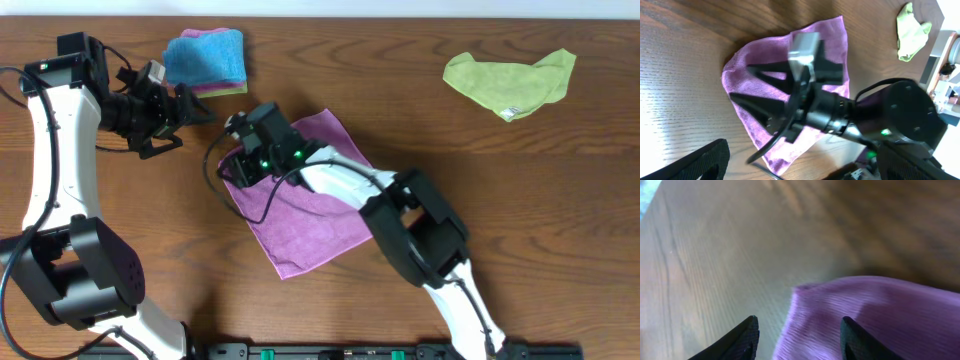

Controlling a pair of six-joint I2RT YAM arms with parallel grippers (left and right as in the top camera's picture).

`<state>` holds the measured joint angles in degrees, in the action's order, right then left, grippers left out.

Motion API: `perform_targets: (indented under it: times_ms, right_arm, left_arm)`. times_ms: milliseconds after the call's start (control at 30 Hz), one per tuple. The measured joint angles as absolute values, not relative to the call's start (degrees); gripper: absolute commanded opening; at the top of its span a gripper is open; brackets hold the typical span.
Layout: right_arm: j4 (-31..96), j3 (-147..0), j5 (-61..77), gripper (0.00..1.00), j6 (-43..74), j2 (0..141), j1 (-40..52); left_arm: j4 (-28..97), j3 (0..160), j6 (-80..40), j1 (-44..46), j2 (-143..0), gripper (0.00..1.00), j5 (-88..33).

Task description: Fold the cloth

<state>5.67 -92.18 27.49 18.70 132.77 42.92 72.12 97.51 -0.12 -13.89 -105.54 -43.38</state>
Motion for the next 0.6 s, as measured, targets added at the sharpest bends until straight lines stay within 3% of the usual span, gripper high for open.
perform_targets:
  times_ms: [300, 367, 433, 500, 567, 600]
  right_arm:
    - [15.53, -92.33, 21.21, 0.6, 12.73, 123.09, 38.72]
    - [19.14, -92.38, 20.69, 0.66, 12.08, 121.49, 37.82]
    - [24.18, -92.47, 20.1, 0.73, 11.05, 119.61, 36.38]
    - [29.43, -92.55, 19.66, 0.83, 9.91, 117.82, 34.72]
    - [35.07, -92.58, 19.29, 0.98, 8.45, 115.63, 32.75]
    - [37.82, -92.6, 19.03, 0.99, 7.77, 114.56, 31.81]
  left_arm:
    - [72.66, 102.87, -0.27, -13.89, -104.81, 0.96, -44.49]
    - [73.25, 103.0, -0.43, -13.91, -103.77, 1.0, -44.66]
    - [74.65, 103.0, -0.4, -14.24, -102.06, 0.96, -44.99]
    - [76.31, 103.0, 0.27, -15.03, -99.85, 0.97, -45.28]
    - [78.5, 103.0, 1.52, -16.43, -97.23, 0.98, -45.28]
    - [79.85, 103.0, 1.91, -17.52, -95.53, 0.97, -45.28]
